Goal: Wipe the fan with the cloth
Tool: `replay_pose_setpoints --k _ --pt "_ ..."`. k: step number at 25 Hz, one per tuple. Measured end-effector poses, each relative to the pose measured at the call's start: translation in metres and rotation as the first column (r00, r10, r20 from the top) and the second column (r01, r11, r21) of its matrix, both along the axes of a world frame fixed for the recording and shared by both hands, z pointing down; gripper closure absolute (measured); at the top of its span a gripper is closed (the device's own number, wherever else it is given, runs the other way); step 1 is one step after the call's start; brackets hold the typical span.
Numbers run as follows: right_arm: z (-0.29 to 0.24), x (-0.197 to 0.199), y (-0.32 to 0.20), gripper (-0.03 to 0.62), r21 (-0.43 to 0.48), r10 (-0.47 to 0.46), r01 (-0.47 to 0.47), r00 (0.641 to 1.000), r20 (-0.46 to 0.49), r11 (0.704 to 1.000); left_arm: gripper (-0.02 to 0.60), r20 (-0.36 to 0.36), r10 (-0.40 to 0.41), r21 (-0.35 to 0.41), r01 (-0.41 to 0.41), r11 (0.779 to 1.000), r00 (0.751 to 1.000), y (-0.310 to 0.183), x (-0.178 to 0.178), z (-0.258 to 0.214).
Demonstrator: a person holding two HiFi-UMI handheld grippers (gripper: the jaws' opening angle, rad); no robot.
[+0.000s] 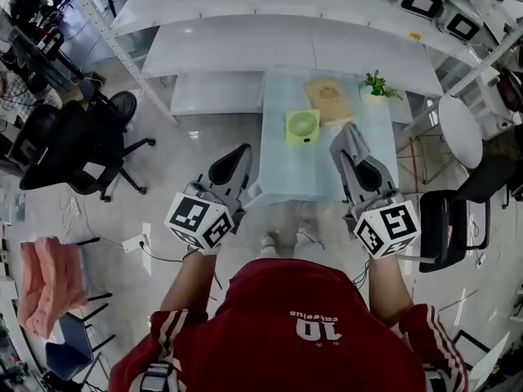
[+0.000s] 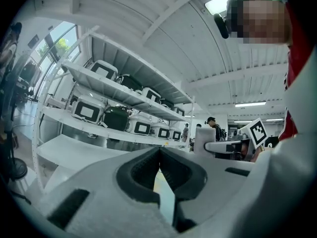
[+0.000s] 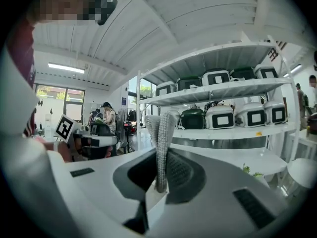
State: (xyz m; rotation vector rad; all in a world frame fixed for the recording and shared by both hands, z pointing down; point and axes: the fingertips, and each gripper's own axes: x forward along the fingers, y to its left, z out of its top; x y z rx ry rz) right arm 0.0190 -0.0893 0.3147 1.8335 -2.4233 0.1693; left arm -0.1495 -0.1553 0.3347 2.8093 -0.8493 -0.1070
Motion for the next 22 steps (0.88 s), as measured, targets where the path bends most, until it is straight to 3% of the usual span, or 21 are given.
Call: replay_pose_setpoints --k 9,22 --pt "0.030 0.021 -0.039 0.569 -0.074 -0.121 0.122 0.992 0.018 0.990 0.577 0.024 -0.037 -0.027 0.038 0.999 0.999 -0.019 0.045 0.018" --pt "0.053 0.023 -0.103 0.569 -0.092 -0.323 0.325 0.946 0.029 0.941 0.577 0.015 -0.186 -0.009 0.186 0.982 0.982 -0.048 0.056 0.010"
